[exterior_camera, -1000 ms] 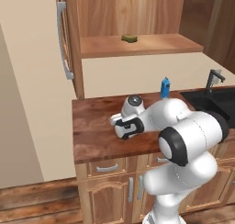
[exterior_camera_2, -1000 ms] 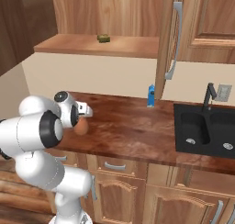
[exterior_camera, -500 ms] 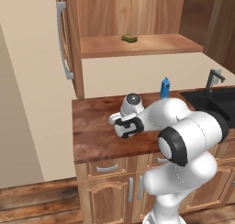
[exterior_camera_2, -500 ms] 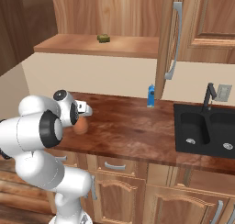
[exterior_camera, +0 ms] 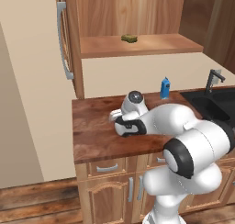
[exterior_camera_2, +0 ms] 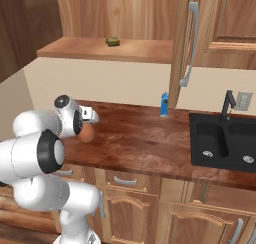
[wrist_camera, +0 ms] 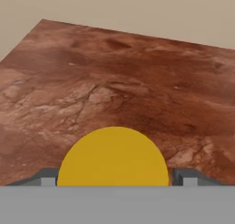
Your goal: Pick the cereal and honey bottle from the counter and place them in the cabinets closest to them.
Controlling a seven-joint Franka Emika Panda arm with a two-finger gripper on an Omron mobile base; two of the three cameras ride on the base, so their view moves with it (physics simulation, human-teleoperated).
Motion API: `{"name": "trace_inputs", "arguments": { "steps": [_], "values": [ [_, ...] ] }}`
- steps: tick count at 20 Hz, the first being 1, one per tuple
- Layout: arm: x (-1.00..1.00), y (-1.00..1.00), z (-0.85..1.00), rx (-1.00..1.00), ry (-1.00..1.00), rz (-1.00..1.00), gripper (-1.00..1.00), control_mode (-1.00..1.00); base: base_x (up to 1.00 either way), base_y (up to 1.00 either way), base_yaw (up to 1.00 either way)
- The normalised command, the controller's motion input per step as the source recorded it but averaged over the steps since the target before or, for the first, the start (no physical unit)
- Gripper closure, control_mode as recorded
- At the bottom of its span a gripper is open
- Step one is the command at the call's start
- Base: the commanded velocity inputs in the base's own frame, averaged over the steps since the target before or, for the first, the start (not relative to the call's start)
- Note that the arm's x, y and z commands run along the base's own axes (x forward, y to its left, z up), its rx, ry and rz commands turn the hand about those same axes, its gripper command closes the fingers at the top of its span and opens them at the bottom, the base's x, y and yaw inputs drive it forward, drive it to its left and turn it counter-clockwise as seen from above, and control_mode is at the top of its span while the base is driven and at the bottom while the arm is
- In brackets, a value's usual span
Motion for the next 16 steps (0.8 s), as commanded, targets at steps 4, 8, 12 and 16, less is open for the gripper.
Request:
{"name": "trace_inputs", "arguments": {
  "steps": [4, 8, 12, 16],
  "values": [
    [-0.24, 0.0, 0.53, 0.03, -0.04, 0.0, 1.0, -1.0, 0.0, 0.0, 0.0],
    [-0.25, 0.0, 0.59, 0.04, -0.03, 0.0, 1.0, -1.0, 0.0, 0.0, 0.0],
    [-0.25, 0.0, 0.63, 0.05, -0.01, 0.0, 1.0, -1.0, 0.0, 0.0, 0.0],
    [-0.23, 0.0, 0.63, 0.05, 0.0, 0.0, 1.0, -1.0, 0.0, 0.0, 0.0]
  ]
}}
